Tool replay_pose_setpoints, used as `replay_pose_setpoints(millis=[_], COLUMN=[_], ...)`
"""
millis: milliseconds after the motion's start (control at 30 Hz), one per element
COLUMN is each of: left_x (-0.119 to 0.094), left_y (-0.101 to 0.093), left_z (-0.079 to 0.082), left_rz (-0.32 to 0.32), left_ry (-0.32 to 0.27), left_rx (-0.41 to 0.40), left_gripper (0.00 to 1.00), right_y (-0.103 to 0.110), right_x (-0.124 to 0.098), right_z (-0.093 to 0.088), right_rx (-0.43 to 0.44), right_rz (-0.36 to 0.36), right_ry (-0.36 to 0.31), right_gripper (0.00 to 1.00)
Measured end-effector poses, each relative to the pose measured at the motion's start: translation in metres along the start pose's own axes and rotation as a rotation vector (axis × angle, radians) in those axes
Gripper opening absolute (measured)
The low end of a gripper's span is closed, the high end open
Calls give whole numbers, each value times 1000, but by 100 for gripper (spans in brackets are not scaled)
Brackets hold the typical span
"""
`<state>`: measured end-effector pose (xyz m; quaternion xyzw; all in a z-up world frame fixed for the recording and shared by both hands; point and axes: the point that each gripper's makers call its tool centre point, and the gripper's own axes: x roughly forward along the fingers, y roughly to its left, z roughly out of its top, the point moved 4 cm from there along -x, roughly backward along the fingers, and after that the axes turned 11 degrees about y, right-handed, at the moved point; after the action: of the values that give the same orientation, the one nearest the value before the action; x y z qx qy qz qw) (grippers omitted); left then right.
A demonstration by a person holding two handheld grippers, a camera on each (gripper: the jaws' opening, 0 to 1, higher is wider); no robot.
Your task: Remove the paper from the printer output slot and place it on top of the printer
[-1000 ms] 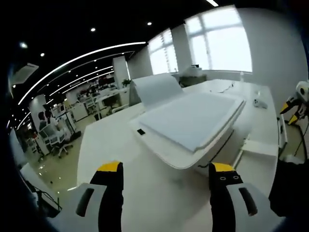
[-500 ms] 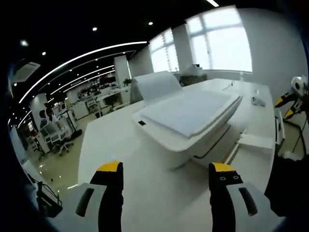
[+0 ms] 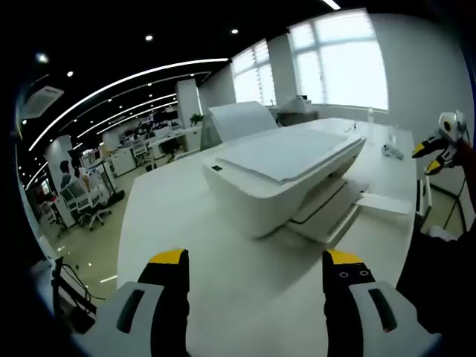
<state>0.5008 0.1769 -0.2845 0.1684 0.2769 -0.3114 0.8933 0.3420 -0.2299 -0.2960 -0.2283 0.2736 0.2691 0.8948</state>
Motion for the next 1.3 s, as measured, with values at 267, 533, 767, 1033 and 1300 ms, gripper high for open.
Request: replay_pose_setpoints(millis=[267,533,767,1033,1300], left_x=[-15,-35,-51,-65,-80], left_y=[-1,-10,-24,-34,-45], left_z=[-14,-15,-15,-13,-21], left_rz=[7,23,19,-7,-13], left_ry=[-4,-33,-76,-115,-142], left_rx=[-11,-2,3,-15,-23], left_gripper=[76,76,75,75,75], right_y=[0,-3,-6,-12,-15], right_x=[2,3,2,8,15], right_z=[-2,-3,-1,3,5], right_rx=[5,19,30,49,61], right_rz=[-4,-17,-28,-41,-41], right_ry=[6,6,-5,-15,-15], right_gripper=[30,30,30,30,30])
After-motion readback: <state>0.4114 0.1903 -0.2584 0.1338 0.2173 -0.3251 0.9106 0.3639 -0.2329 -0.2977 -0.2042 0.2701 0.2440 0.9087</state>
